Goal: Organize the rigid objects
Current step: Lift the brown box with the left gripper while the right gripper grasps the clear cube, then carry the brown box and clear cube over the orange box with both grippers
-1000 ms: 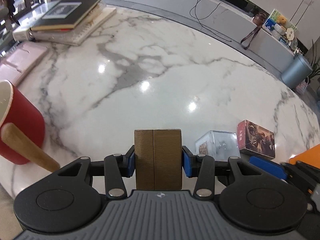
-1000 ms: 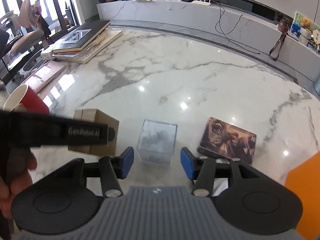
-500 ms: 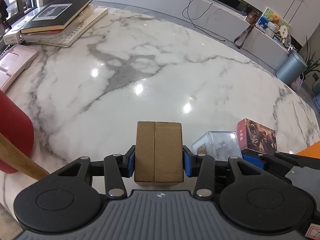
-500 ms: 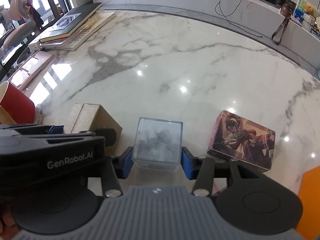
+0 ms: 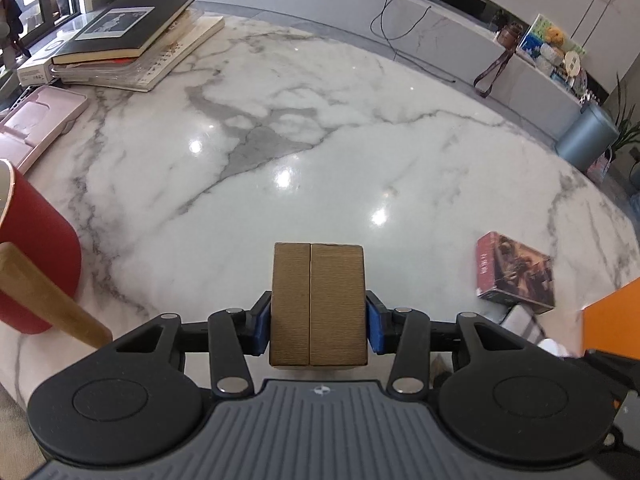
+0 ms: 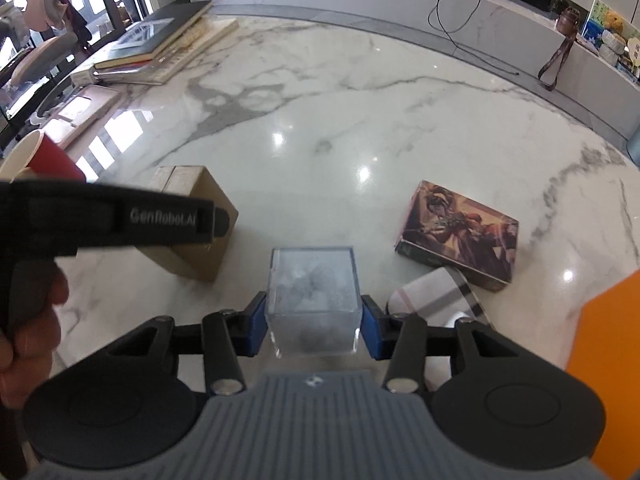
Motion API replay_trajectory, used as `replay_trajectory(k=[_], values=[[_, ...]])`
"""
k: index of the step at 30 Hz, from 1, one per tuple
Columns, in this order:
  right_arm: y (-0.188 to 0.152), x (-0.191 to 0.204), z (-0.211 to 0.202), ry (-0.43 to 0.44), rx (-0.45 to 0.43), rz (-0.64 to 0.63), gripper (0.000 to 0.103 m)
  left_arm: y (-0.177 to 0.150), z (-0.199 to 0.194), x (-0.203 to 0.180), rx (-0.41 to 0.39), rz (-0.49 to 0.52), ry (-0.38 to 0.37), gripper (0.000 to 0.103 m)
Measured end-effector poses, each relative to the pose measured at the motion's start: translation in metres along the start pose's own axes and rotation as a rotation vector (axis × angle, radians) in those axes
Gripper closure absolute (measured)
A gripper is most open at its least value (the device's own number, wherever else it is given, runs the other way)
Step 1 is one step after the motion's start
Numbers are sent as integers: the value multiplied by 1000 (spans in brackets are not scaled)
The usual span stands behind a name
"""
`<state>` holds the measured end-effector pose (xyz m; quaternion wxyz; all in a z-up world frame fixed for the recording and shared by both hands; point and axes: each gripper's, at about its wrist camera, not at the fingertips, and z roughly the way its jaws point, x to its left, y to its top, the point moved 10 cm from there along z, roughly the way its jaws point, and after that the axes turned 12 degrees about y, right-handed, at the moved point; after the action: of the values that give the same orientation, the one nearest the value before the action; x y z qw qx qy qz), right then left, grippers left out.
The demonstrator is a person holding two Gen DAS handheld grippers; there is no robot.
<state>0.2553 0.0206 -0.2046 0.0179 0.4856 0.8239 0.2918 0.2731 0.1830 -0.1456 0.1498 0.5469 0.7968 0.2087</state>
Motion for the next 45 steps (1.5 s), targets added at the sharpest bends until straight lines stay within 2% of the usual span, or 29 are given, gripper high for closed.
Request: replay_trajectory(k=[11,17,27,35,45], values=[[-19,-3,-53,-15,-66,-11,56,-27,-46,-19,16,0,-92,52],[-23,-6,-103,-24,-170,18,56,-32,-83,-34,-19,-1,-140,52],[-34,-22,-192,-75,-344,78,56,-41,-145,-91,-87,63,-259,52],[-67,-54,-254,-114,-459,184,56,-57,-188,-141,-142,149,-338,52],[-112,-123,-314,-217,-546,330,56,-87,-209,-217,-126,269,-463,52]])
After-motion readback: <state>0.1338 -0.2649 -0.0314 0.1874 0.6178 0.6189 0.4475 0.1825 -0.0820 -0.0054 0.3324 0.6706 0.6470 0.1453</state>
